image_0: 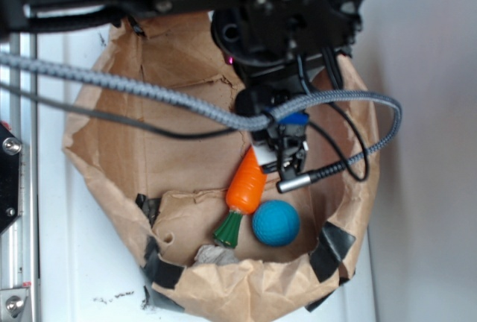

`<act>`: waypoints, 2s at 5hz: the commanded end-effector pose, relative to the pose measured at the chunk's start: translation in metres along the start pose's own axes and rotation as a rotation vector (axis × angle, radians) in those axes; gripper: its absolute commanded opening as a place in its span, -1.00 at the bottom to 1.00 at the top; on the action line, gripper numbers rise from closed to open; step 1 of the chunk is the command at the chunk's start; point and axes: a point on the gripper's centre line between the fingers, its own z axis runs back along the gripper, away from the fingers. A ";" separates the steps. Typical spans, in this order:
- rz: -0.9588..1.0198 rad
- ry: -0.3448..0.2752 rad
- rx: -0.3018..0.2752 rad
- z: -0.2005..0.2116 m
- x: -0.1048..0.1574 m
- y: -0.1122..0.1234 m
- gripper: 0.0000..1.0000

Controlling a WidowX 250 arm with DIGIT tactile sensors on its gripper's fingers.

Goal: Grab the plastic pickle.

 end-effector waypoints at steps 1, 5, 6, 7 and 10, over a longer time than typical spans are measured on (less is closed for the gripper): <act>-0.008 -0.066 -0.007 0.017 0.011 0.000 1.00; 0.170 -0.104 0.038 -0.071 0.034 -0.001 1.00; 0.185 -0.093 0.066 -0.082 0.043 0.001 1.00; 0.181 -0.111 0.085 -0.082 0.037 0.002 1.00; 0.258 -0.140 0.105 -0.101 0.028 0.019 1.00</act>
